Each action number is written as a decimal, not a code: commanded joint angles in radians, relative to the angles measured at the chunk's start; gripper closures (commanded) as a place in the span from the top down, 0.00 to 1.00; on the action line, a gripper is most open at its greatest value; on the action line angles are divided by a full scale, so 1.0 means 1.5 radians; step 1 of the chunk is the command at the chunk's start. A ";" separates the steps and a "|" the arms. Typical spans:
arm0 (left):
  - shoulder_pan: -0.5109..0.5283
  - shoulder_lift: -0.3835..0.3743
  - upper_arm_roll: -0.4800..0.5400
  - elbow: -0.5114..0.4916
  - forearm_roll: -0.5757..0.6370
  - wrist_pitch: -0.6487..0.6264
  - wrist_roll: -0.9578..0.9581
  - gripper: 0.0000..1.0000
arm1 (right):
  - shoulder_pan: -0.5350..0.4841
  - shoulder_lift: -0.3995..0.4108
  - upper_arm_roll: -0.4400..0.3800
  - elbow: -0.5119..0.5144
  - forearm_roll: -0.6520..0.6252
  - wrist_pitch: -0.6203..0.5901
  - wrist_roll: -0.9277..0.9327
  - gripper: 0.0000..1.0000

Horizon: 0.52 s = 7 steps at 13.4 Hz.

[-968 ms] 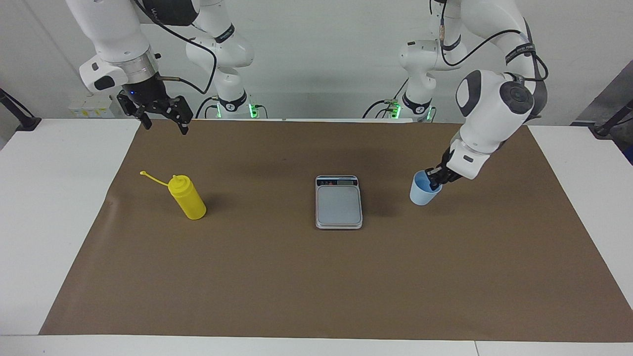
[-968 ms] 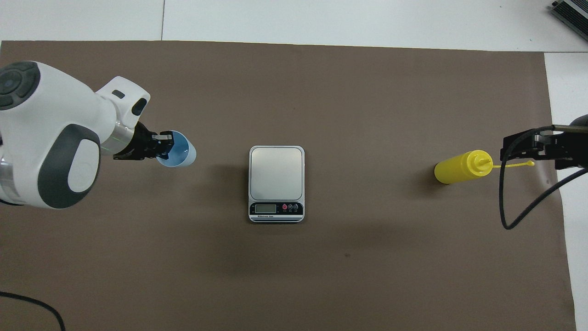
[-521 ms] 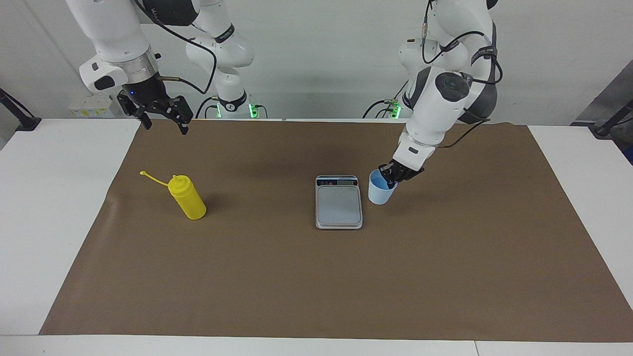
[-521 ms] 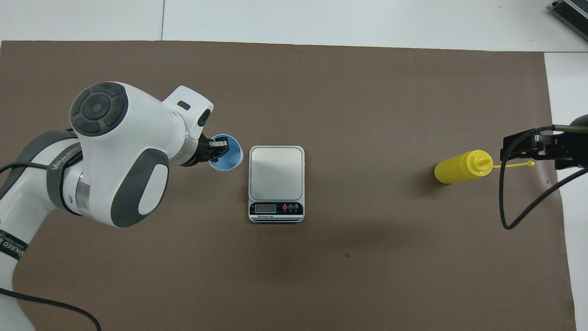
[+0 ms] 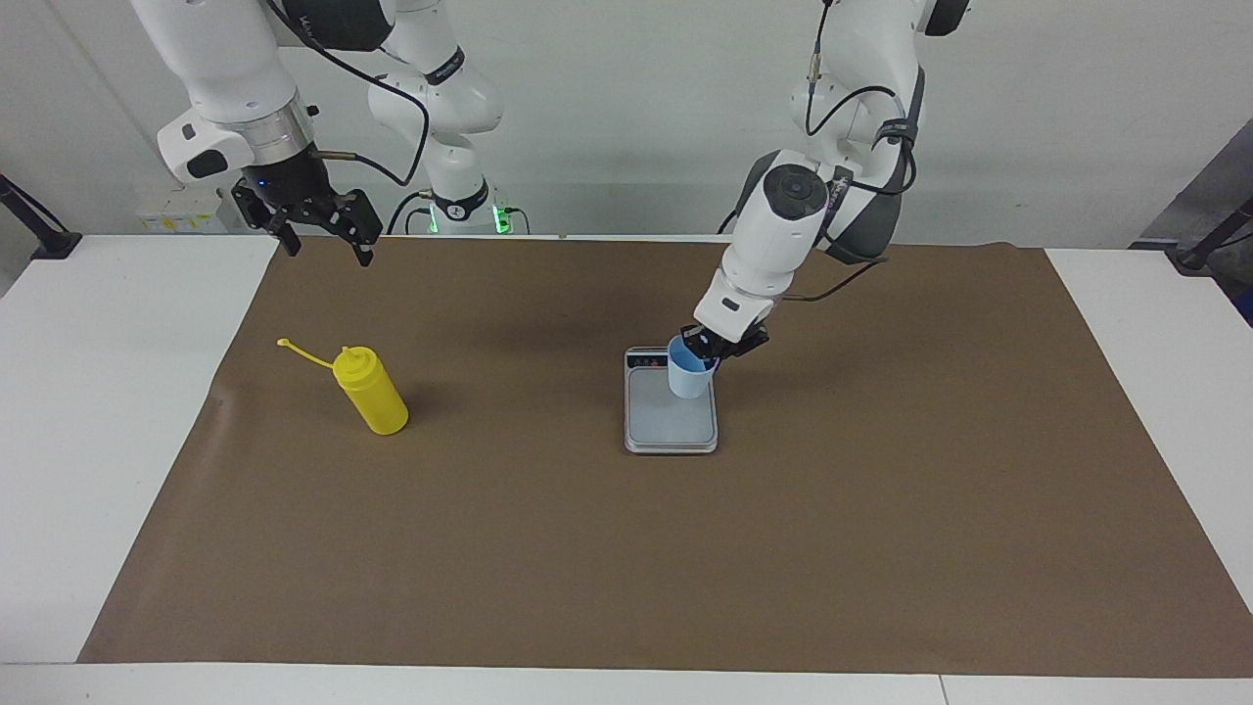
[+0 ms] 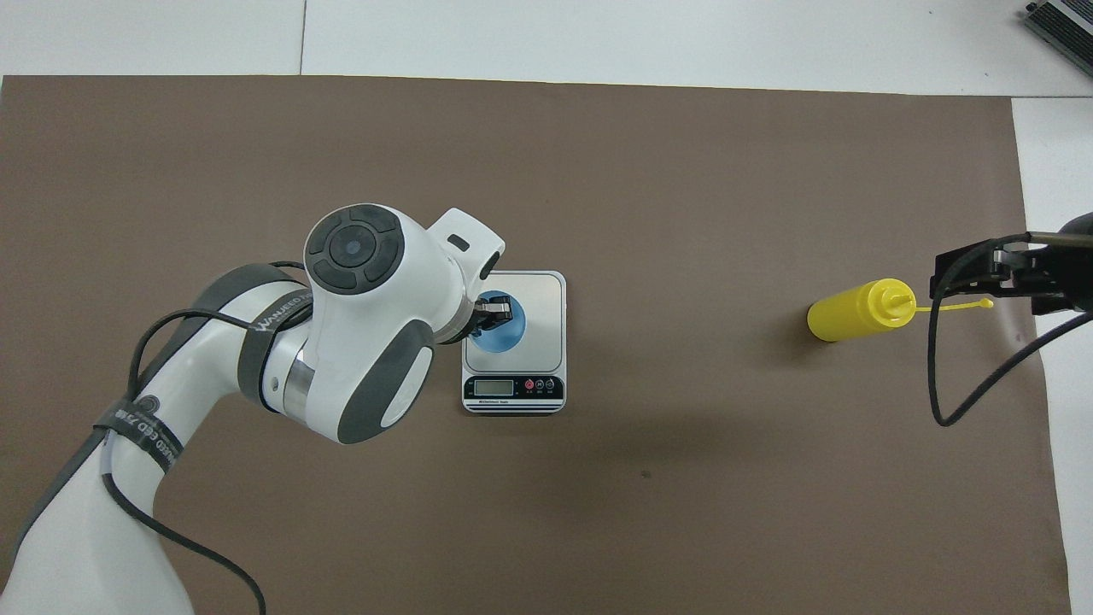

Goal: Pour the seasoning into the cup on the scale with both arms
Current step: 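Carry the cup with the left gripper onto the scale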

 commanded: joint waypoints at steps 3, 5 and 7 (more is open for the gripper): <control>-0.024 0.028 0.012 0.007 0.016 0.003 -0.012 0.00 | -0.009 -0.015 0.003 -0.017 0.009 0.007 -0.014 1.00; -0.025 0.029 0.012 0.010 0.016 0.005 -0.017 0.00 | -0.009 -0.015 0.003 -0.017 0.009 0.007 -0.014 1.00; -0.028 0.030 0.012 0.009 0.016 0.014 -0.018 0.00 | -0.009 -0.015 0.003 -0.017 0.009 0.007 -0.014 1.00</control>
